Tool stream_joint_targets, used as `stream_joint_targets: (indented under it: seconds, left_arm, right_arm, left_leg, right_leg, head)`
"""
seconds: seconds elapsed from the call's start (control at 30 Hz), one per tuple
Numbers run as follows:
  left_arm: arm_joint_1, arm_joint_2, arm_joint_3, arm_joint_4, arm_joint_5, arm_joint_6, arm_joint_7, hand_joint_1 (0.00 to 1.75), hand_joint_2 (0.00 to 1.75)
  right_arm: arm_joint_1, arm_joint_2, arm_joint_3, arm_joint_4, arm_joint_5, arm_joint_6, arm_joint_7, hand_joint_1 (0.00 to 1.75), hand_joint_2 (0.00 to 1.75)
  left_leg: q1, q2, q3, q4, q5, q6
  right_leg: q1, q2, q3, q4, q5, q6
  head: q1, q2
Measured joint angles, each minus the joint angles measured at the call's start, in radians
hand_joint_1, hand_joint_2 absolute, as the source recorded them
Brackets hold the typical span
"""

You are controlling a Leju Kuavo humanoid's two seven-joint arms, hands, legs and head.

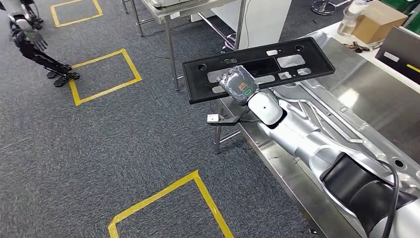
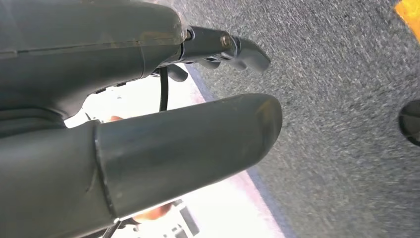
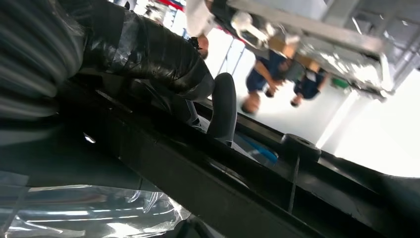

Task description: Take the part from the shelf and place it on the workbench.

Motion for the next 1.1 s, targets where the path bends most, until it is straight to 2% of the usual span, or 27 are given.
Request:
stream_joint_targets:
  seconds: [0.03, 0.07, 0.13, 0.17, 0.2, 0.23, 0.27, 0.33, 0.4, 0.43, 0.47, 0.5, 0.53, 0.57, 0.63, 0.67, 0.7, 0.77, 0.8, 0.83, 0.9, 0.93, 0.97, 1.0, 1.03, 1.07, 1.1]
  left_arm:
    - [0.000, 0.000, 0.000, 0.000, 0.000, 0.000, 0.000, 0.00, 0.00]
    - [0.000, 0.001, 0.000, 0.000, 0.000, 0.000, 0.000, 0.00, 0.00]
    - [0.000, 0.004, 0.000, 0.000, 0.000, 0.000, 0.000, 0.00, 0.00]
    - [0.000, 0.006, 0.000, 0.000, 0.000, 0.000, 0.001, 0.00, 0.00]
    - [0.000, 0.008, 0.000, 0.000, 0.000, 0.000, 0.001, 0.00, 0.00]
    - [-0.001, 0.008, 0.000, 0.000, -0.001, 0.000, 0.002, 0.00, 0.00]
    - [-0.003, 0.009, 0.000, 0.000, -0.001, 0.000, 0.003, 0.00, 0.00]
    - [-0.006, 0.009, 0.001, 0.000, -0.001, -0.001, 0.003, 0.00, 0.00]
    - [-0.006, 0.010, 0.002, 0.000, 0.000, -0.001, 0.003, 0.00, 0.00]
    - [-0.005, 0.010, 0.002, 0.000, 0.000, -0.001, 0.003, 0.00, 0.00]
    - [-0.005, 0.010, 0.003, 0.000, 0.000, -0.002, 0.004, 0.00, 0.00]
    - [-0.005, 0.010, 0.003, 0.000, 0.000, -0.002, 0.005, 0.00, 0.00]
    - [-0.005, 0.010, 0.003, 0.000, 0.000, -0.003, 0.005, 0.00, 0.00]
    - [-0.006, 0.010, 0.004, 0.000, 0.000, -0.003, 0.006, 0.00, 0.00]
    - [-0.006, 0.010, 0.004, 0.000, 0.000, -0.003, 0.006, 0.00, 0.00]
    - [-0.006, 0.011, 0.005, 0.000, 0.000, -0.002, 0.007, 0.00, 0.00]
    - [-0.006, 0.011, 0.005, 0.000, 0.000, -0.002, 0.007, 0.00, 0.00]
    - [-0.008, 0.011, 0.005, 0.000, 0.000, -0.002, 0.008, 0.00, 0.00]
    - [-0.009, 0.011, 0.005, 0.000, 0.000, -0.002, 0.008, 0.00, 0.00]
    - [-0.010, 0.011, 0.005, 0.000, 0.000, -0.002, 0.008, 0.00, 0.00]
    - [-0.009, 0.011, 0.006, 0.000, 0.000, -0.002, 0.009, 0.00, 0.00]
    - [-0.006, 0.011, 0.006, 0.000, 0.000, -0.002, 0.010, 0.00, 0.00]
    - [-0.004, 0.011, 0.006, 0.000, 0.001, -0.002, 0.010, 0.00, 0.00]
    - [-0.003, 0.011, 0.006, 0.000, 0.000, -0.001, 0.011, 0.00, 0.00]
    - [-0.003, 0.011, 0.006, 0.000, 0.000, -0.001, 0.012, 0.00, 0.00]
    - [-0.003, 0.012, 0.006, 0.000, 0.000, 0.000, 0.012, 0.00, 0.00]
    - [-0.004, 0.013, 0.006, 0.000, 0.001, 0.000, 0.013, 0.00, 0.00]
  right_arm:
    - [0.003, 0.001, -0.001, 0.002, -0.001, 0.000, 0.001, 1.75, 1.75]
    - [0.005, 0.001, -0.002, 0.003, -0.002, 0.000, 0.002, 1.75, 1.75]
    - [0.006, 0.005, -0.005, 0.007, -0.004, 0.000, 0.007, 1.75, 1.75]
    - [0.007, 0.006, -0.007, 0.010, -0.004, 0.001, 0.010, 1.75, 1.75]
    - [0.008, 0.006, -0.009, 0.014, -0.005, 0.001, 0.013, 1.75, 1.75]
    - [0.009, 0.006, -0.012, 0.018, -0.006, 0.002, 0.014, 1.75, 1.75]
    - [0.010, 0.005, -0.017, 0.022, -0.007, 0.003, 0.015, 1.75, 1.75]
    - [0.009, 0.004, -0.029, 0.029, -0.008, 0.003, 0.015, 1.75, 1.75]
    - [0.010, 0.005, -0.035, 0.035, -0.008, 0.004, 0.015, 1.75, 1.75]
    - [0.012, 0.006, -0.036, 0.039, -0.008, 0.004, 0.015, 1.75, 1.75]
    - [0.016, 0.006, -0.037, 0.044, -0.008, 0.004, 0.015, 1.75, 1.75]
    - [0.020, 0.006, -0.038, 0.049, -0.008, 0.005, 0.016, 1.75, 1.75]
    - [0.023, 0.006, -0.040, 0.054, -0.008, 0.005, 0.016, 1.75, 1.75]
    - [0.024, 0.006, -0.043, 0.058, -0.008, 0.004, 0.016, 1.75, 1.75]
    - [0.023, 0.008, -0.050, 0.064, -0.008, 0.004, 0.017, 1.75, 1.75]
    - [0.023, 0.009, -0.053, 0.066, -0.008, 0.004, 0.017, 1.75, 1.75]
    - [0.023, 0.010, -0.054, 0.068, -0.008, 0.004, 0.017, 1.75, 1.75]
    - [0.025, 0.010, -0.056, 0.073, -0.009, 0.004, 0.017, 1.75, 1.75]
    - [0.025, 0.011, -0.057, 0.074, -0.009, 0.004, 0.017, 1.75, 1.75]
    - [0.024, 0.012, -0.058, 0.075, -0.010, 0.003, 0.017, 1.75, 1.75]
    - [0.023, 0.017, -0.058, 0.078, -0.011, 0.003, 0.018, 1.75, 1.75]
    - [0.025, 0.020, -0.058, 0.080, -0.011, 0.003, 0.017, 1.75, 1.75]
    - [0.028, 0.023, -0.058, 0.082, -0.011, 0.003, 0.017, 1.75, 1.75]
    - [0.031, 0.025, -0.058, 0.084, -0.011, 0.003, 0.017, 1.75, 1.75]
    - [0.033, 0.027, -0.058, 0.086, -0.012, 0.003, 0.017, 1.75, 1.75]
    - [0.035, 0.028, -0.058, 0.088, -0.012, 0.004, 0.017, 1.75, 1.75]
    - [0.035, 0.031, -0.059, 0.089, -0.014, 0.004, 0.017, 1.75, 1.75]
  left_leg:
    - [0.000, -0.004, 0.011, -0.037, 0.033, 0.003]
    - [0.000, -0.019, 0.034, -0.101, 0.075, 0.008]
    - [0.001, -0.060, 0.083, -0.218, 0.126, 0.014]
    - [0.001, -0.074, 0.097, -0.250, 0.134, 0.015]
    - [-0.001, -0.076, 0.102, -0.260, 0.131, 0.016]
    - [-0.002, -0.065, 0.104, -0.265, 0.132, 0.019]
    - [-0.001, -0.054, 0.107, -0.272, 0.135, 0.024]
    - [0.001, -0.030, 0.112, -0.286, 0.142, 0.037]
    - [0.000, -0.008, 0.115, -0.292, 0.144, 0.045]
    - [0.000, 0.003, 0.115, -0.291, 0.143, 0.046]
    - [0.000, 0.014, 0.115, -0.290, 0.141, 0.046]
    - [0.000, 0.026, 0.116, -0.288, 0.139, 0.045]
    - [0.001, 0.037, 0.117, -0.286, 0.135, 0.043]
    - [0.001, 0.047, 0.119, -0.283, 0.131, 0.041]
    - [-0.003, 0.066, 0.124, -0.277, 0.121, 0.031]
    - [-0.006, 0.076, 0.127, -0.275, 0.117, 0.026]
    - [-0.010, 0.086, 0.130, -0.275, 0.113, 0.020]
    - [-0.010, 0.102, 0.137, -0.275, 0.106, 0.010]
    - [-0.007, 0.092, 0.138, -0.268, 0.097, 0.005]
    - [-0.004, 0.071, 0.130, -0.246, 0.081, 0.001]
    - [0.000, 0.020, 0.084, -0.142, 0.026, -0.003]
    - [0.001, 0.007, 0.049, -0.074, -0.002, -0.004]
    - [0.001, 0.002, 0.019, -0.020, -0.016, -0.005]
    - [0.001, -0.001, 0.002, 0.003, -0.010, -0.005]
    - [0.001, -0.003, 0.003, -0.013, 0.015, -0.003]
    - [0.002, -0.010, 0.021, -0.065, 0.054, -0.001]
    - [0.003, -0.031, 0.046, -0.132, 0.090, 0.003]
  right_leg:
    - [0.000, 0.014, 0.001, 0.001, 0.000, 0.000]
    - [0.000, 0.027, 0.001, 0.002, -0.001, 0.001]
    - [0.000, 0.052, -0.003, 0.007, -0.002, 0.007]
    - [-0.002, 0.063, -0.006, 0.009, -0.002, 0.012]
    - [-0.004, 0.075, -0.009, 0.008, 0.000, 0.019]
    - [-0.006, 0.086, -0.011, 0.005, 0.004, 0.026]
    - [-0.008, 0.084, -0.014, 0.005, 0.004, 0.032]
    - [-0.005, 0.038, -0.031, 0.039, -0.022, 0.042]
    - [-0.005, -0.019, -0.082, 0.146, -0.080, 0.049]
    - [-0.008, -0.029, -0.112, 0.209, -0.105, 0.053]
    - [-0.011, -0.034, -0.134, 0.251, -0.115, 0.057]
    - [-0.014, -0.038, -0.141, 0.261, -0.106, 0.060]
    - [-0.017, -0.043, -0.127, 0.232, -0.081, 0.063]
    - [-0.018, -0.058, -0.096, 0.171, -0.045, 0.063]
    - [-0.011, -0.105, -0.036, 0.050, 0.000, 0.057]
    - [-0.005, -0.120, -0.021, 0.017, 0.006, 0.050]
    - [0.000, -0.122, -0.018, 0.008, 0.003, 0.043]
    - [-0.001, -0.094, -0.018, 0.006, 0.005, 0.029]
    - [-0.003, -0.083, -0.015, 0.003, 0.005, 0.024]
    - [-0.007, -0.072, -0.013, 0.001, 0.007, 0.017]
    - [-0.009, -0.051, -0.009, -0.002, 0.007, 0.007]
    - [-0.008, -0.038, -0.009, -0.001, 0.007, 0.004]
    - [-0.007, -0.023, -0.009, -0.001, 0.007, 0.003]
    - [-0.006, -0.008, -0.008, 0.000, 0.007, 0.003]
    - [-0.006, 0.008, -0.008, 0.002, 0.007, 0.003]
    - [-0.006, 0.022, -0.008, 0.005, 0.006, 0.004]
    - [-0.007, 0.035, -0.009, 0.008, 0.005, 0.006]
  head:
    - [0.000, 0.000]
    - [0.000, 0.000]
    - [0.000, 0.000]
    - [0.000, 0.000]
    - [0.000, 0.000]
    - [0.000, 0.000]
    - [0.000, 0.000]
    - [0.001, 0.000]
    - [0.002, 0.000]
    - [0.001, 0.000]
    - [0.002, 0.000]
    - [0.002, 0.000]
    - [0.002, 0.000]
    - [0.002, 0.000]
    - [0.001, 0.000]
    - [0.001, 0.000]
    - [0.001, 0.000]
    - [0.001, 0.000]
    - [0.001, 0.000]
    - [0.001, 0.000]
    - [0.001, 0.000]
    - [0.001, 0.000]
    - [0.001, 0.000]
    - [0.001, 0.000]
    - [0.001, 0.000]
    - [0.001, 0.000]
    - [0.001, 0.000]
